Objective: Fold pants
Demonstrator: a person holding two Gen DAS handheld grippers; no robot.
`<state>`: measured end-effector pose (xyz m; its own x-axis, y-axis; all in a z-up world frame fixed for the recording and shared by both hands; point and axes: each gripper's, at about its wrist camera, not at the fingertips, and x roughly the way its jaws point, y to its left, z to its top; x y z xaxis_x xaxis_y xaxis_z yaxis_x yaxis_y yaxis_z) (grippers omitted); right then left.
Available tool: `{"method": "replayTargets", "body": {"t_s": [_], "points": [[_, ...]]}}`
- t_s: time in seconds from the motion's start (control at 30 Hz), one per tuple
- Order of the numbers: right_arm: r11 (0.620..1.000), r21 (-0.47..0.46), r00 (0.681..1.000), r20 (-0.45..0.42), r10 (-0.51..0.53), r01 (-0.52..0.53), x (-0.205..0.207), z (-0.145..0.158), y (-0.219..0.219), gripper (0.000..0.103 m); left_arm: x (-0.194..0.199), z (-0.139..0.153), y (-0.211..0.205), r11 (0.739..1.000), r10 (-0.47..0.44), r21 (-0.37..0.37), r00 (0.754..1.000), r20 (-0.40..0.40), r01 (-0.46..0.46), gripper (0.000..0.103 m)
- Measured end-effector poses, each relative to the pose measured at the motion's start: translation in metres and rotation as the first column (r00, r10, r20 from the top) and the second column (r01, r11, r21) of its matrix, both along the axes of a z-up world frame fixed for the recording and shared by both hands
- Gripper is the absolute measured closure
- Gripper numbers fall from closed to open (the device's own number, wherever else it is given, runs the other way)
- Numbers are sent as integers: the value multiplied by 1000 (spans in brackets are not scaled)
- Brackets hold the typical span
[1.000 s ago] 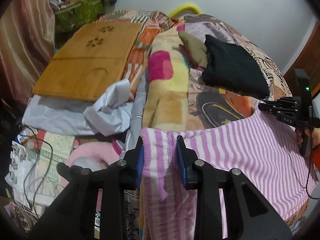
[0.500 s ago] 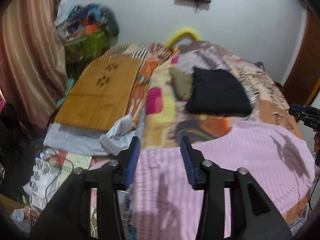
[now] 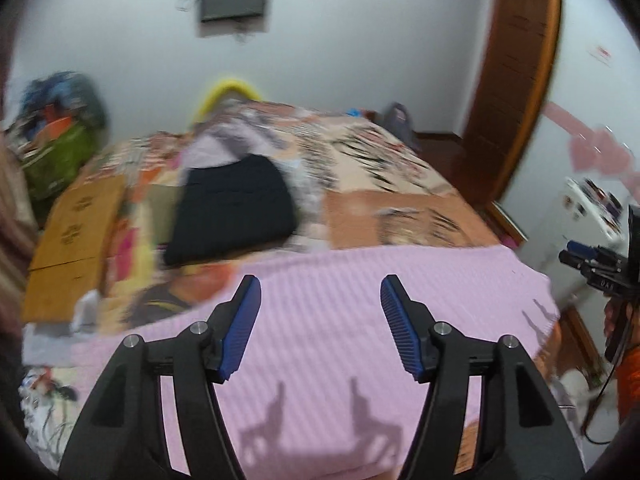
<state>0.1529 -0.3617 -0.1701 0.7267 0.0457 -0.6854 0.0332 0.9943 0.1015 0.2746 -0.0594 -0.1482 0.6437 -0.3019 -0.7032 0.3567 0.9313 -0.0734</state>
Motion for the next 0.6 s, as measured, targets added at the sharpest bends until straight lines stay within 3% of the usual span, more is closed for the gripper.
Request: {"method": "replayTargets", "body": {"t_s": [0.27,0.47,0.6], "points": [[963,110,965,-118,-233,246,-80,-58,-90,50,4,-54,-138,984,-172,33,976,-137,178,41],[907,214,925,-200,-322,362,-108,-100,-126,50,-2,-95,-213,964,-232,70,943,-236,255,41],[892,255,922,-203,-328,374,-109,-111,-139,50,-2,-120,-241,954,-247,98,929,-276,283,41]]}}
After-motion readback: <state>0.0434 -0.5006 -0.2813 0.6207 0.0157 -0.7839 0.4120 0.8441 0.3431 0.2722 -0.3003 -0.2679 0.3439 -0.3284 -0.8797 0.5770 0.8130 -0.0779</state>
